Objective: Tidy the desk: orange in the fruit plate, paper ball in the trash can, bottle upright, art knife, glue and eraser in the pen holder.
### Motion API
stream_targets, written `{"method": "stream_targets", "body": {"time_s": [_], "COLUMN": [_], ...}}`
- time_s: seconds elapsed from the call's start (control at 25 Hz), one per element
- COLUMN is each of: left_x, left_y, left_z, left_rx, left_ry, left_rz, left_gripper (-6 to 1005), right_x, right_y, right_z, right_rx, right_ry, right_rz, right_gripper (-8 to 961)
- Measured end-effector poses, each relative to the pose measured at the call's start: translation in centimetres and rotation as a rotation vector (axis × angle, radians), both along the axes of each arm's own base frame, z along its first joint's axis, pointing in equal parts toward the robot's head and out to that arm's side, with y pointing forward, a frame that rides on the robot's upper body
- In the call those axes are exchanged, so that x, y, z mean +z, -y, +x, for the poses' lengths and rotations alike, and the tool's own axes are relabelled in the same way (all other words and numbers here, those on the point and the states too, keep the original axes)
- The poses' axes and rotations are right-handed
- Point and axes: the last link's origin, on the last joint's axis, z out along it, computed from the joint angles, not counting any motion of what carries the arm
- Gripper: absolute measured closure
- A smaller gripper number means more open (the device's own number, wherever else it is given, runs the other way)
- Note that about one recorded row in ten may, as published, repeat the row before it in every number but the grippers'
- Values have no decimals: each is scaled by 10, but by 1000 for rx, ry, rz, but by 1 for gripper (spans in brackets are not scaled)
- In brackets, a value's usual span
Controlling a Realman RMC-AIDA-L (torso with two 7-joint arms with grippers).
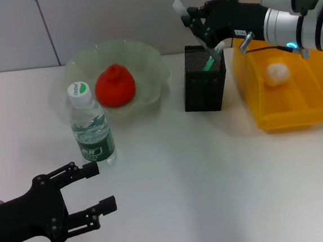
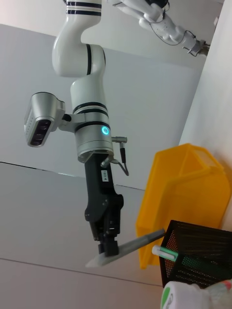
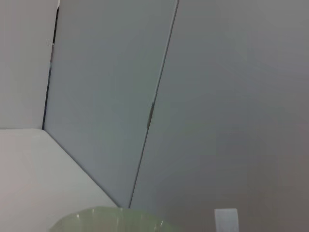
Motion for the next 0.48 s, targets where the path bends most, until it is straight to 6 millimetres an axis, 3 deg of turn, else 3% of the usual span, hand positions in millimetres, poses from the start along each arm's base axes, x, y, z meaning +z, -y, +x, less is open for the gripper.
{"method": "stream_targets", "body": {"time_s": [0.24,0.48], "left_x": [0,0], "left_y": [-1,0], "left_z": [0,-1], "left_rx": [0,4], "left_ry": [-1,-2], "left_rz": [2,3], "left_gripper": [194,194], "right_x": [-8,-3], "right_y": [2,-1], "right_z": [8,8], "right_rx": [-24,-29], "right_ry": [-1,-16], "right_rz": [-22,0], "right_gripper": [777,754]}}
